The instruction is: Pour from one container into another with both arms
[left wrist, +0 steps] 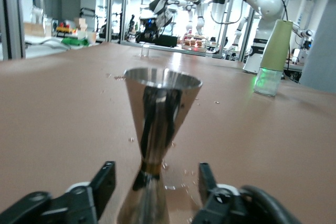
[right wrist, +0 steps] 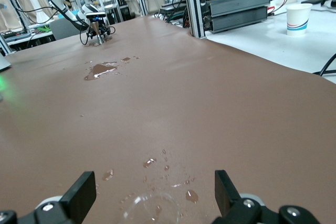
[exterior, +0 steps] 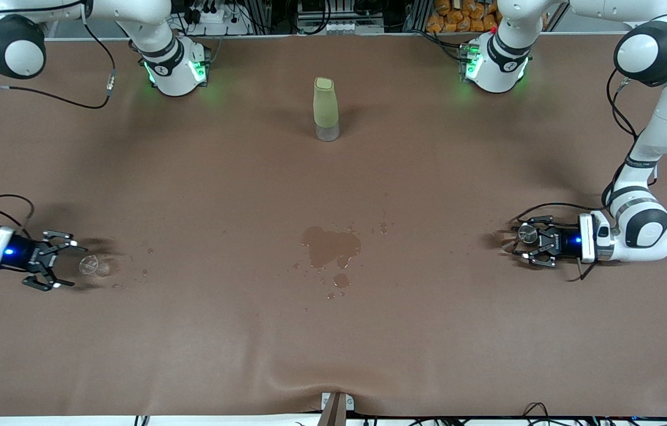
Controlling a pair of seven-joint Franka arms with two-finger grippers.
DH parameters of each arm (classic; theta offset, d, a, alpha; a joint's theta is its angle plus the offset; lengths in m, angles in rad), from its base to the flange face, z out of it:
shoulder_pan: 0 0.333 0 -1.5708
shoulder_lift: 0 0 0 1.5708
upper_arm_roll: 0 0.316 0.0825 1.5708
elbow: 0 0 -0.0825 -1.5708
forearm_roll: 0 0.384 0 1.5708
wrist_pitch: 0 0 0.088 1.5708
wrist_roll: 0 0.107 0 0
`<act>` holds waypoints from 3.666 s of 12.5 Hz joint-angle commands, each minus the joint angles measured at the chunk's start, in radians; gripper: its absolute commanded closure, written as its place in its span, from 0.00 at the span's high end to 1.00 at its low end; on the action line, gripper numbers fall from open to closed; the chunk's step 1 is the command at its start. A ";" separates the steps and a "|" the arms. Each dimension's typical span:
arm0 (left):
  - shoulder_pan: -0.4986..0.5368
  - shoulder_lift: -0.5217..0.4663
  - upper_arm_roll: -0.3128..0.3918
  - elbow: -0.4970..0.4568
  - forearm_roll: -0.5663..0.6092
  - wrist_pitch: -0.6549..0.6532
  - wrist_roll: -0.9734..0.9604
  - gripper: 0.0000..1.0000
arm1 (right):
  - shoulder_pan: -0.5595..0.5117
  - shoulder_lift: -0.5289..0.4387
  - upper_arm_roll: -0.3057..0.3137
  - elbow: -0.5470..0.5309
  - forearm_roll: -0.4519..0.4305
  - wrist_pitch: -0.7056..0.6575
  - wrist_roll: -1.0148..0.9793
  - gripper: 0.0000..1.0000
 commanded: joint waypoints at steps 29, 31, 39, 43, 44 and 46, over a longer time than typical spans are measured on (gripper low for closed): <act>-0.493 -0.737 0.102 0.155 0.845 -0.077 -2.281 1.00 | 0.553 -0.918 -0.088 -0.296 -0.988 -0.028 1.969 1.00; -0.519 -0.758 0.087 0.156 0.920 -0.096 -2.391 1.00 | 0.551 -0.930 -0.096 -0.294 -0.975 -0.067 2.042 1.00; -0.525 -1.012 0.116 -0.072 0.965 0.036 -2.380 1.00 | 0.544 -0.955 -0.101 -0.247 -0.993 -0.114 2.083 1.00; -0.513 -1.071 0.116 -0.109 0.964 -0.011 -2.377 1.00 | 0.544 -0.955 -0.098 -0.231 -1.013 -0.112 2.030 1.00; -0.498 -1.085 0.113 -0.112 0.961 -0.017 -2.377 1.00 | 0.544 -0.955 -0.099 -0.231 -1.013 -0.114 2.021 1.00; -0.496 -1.105 0.110 -0.119 0.956 -0.043 -2.400 1.00 | 0.545 -0.955 -0.096 -0.230 -1.013 -0.111 2.017 1.00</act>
